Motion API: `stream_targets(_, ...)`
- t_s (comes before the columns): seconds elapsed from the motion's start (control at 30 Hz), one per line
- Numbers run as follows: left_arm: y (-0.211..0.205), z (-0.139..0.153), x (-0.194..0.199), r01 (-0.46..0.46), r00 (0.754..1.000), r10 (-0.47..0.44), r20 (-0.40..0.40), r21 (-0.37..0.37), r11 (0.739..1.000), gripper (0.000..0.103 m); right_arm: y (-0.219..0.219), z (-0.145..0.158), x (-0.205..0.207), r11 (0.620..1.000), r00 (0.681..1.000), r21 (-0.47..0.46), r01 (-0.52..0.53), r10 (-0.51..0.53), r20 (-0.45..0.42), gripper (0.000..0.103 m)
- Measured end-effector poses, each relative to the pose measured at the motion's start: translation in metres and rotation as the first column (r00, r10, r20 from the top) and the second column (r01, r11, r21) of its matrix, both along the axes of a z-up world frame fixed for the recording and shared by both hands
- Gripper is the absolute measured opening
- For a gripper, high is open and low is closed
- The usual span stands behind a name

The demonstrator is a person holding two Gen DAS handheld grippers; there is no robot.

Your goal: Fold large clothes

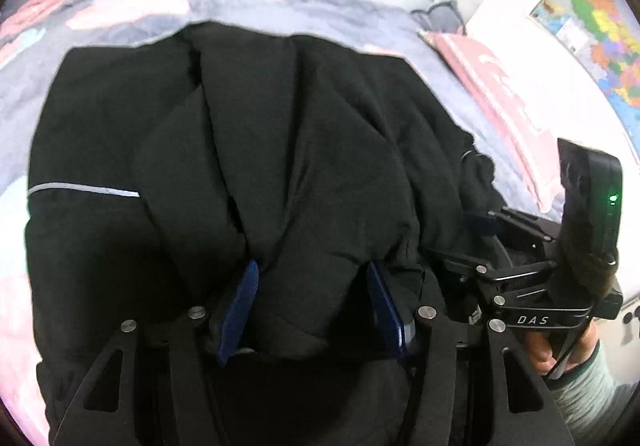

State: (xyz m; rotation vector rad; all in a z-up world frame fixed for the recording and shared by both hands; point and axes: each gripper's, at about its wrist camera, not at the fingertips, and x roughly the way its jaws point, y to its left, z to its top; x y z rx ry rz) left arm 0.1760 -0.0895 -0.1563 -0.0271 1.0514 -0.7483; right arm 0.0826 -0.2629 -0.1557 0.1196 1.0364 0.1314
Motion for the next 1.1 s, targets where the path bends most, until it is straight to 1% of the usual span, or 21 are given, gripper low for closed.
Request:
stream_targets(0.1,0.021,0.016,-0.016,0.000,0.998,0.000,0.055,0.004,1.000,0.058,-0.005,0.015,-0.021,1.000,1.000,0.009,0.012,-0.012,0.025,0.071)
stream_targets(0.17,0.029,0.037,-0.034,-0.006,0.992,0.004,0.129,0.020,1.000,0.058,-0.004,0.032,-0.041,0.999,0.998,-0.020,0.027,-0.025,0.066,0.071)
stream_targets(0.2,0.033,0.045,-0.042,-0.013,0.988,0.008,0.153,0.027,1.000,0.058,-0.004,0.040,-0.050,0.999,0.996,-0.035,0.034,-0.031,0.083,0.071)
stream_targets(0.27,0.047,0.066,-0.067,-0.039,0.977,0.028,0.210,0.048,0.998,0.058,-0.007,0.063,-0.076,0.997,0.991,-0.051,0.063,-0.056,0.125,0.071)
stream_targets(0.3,0.054,0.074,-0.077,-0.052,0.972,0.037,0.230,0.058,0.997,0.058,-0.013,0.077,-0.082,0.997,0.988,-0.042,0.071,-0.065,0.138,0.071)
stream_targets(0.33,0.063,0.082,-0.088,-0.069,0.966,0.049,0.255,0.070,0.995,0.058,-0.016,0.090,-0.097,0.996,0.984,-0.025,0.083,-0.078,0.158,0.071)
stream_targets(0.4,0.076,0.097,-0.108,-0.113,0.946,0.068,0.316,0.128,0.985,0.058,-0.025,0.117,-0.126,0.994,0.975,-0.013,0.105,-0.100,0.199,0.071)
stream_targets(0.43,0.079,0.102,-0.114,-0.129,0.940,0.075,0.332,0.143,0.981,0.058,-0.027,0.127,-0.137,0.993,0.970,-0.020,0.118,-0.111,0.216,0.071)
stream_targets(0.47,0.089,0.109,-0.123,-0.151,0.934,0.091,0.346,0.152,0.977,0.058,-0.029,0.139,-0.150,0.990,0.964,-0.029,0.136,-0.125,0.235,0.071)
stream_targets(0.5,0.087,0.112,-0.126,-0.164,0.933,0.105,0.343,0.149,0.975,0.058,-0.031,0.148,-0.161,0.988,0.958,-0.037,0.153,-0.139,0.252,0.071)
stream_targets(0.53,0.096,0.116,-0.133,-0.185,0.933,0.130,0.334,0.138,0.973,0.058,-0.035,0.158,-0.176,0.985,0.951,-0.040,0.169,-0.153,0.268,0.072)
stream_targets(0.6,0.117,0.126,-0.150,-0.215,0.934,0.178,0.308,0.088,0.973,0.058,-0.045,0.174,-0.209,0.980,0.939,-0.037,0.196,-0.177,0.295,0.072)
stream_targets(0.67,0.137,0.133,-0.171,-0.220,0.931,0.197,0.308,0.042,0.975,0.058,-0.056,0.181,-0.239,0.973,0.930,-0.046,0.227,-0.203,0.307,0.074)
stream_targets(0.73,0.148,0.133,-0.187,-0.235,0.924,0.212,0.319,0.035,0.971,0.058,-0.070,0.179,-0.261,0.967,0.929,-0.049,0.251,-0.226,0.293,0.077)
stream_targets(0.8,0.163,0.128,-0.201,-0.257,0.920,0.238,0.311,0.024,0.966,0.058,-0.082,0.168,-0.276,0.968,0.936,-0.027,0.248,-0.232,0.265,0.077)
stream_targets(0.83,0.170,0.121,-0.205,-0.273,0.920,0.256,0.297,0.018,0.962,0.058,-0.088,0.156,-0.281,0.968,0.941,-0.013,0.252,-0.242,0.236,0.078)
stream_targets(0.93,0.198,0.095,-0.208,-0.320,0.922,0.312,0.228,-0.003,0.948,0.058,-0.096,0.117,-0.284,0.961,0.949,-0.013,0.278,-0.272,0.157,0.077)
stream_targets(1.03,0.221,0.057,-0.206,-0.364,0.922,0.361,0.141,-0.001,0.931,0.058,-0.099,0.078,-0.284,0.951,0.949,-0.048,0.307,-0.302,0.093,0.077)
stream_targets(1.1,0.231,0.029,-0.205,-0.385,0.920,0.382,0.086,0.012,0.923,0.058,-0.103,0.060,-0.287,0.941,0.942,-0.064,0.333,-0.329,0.070,0.077)
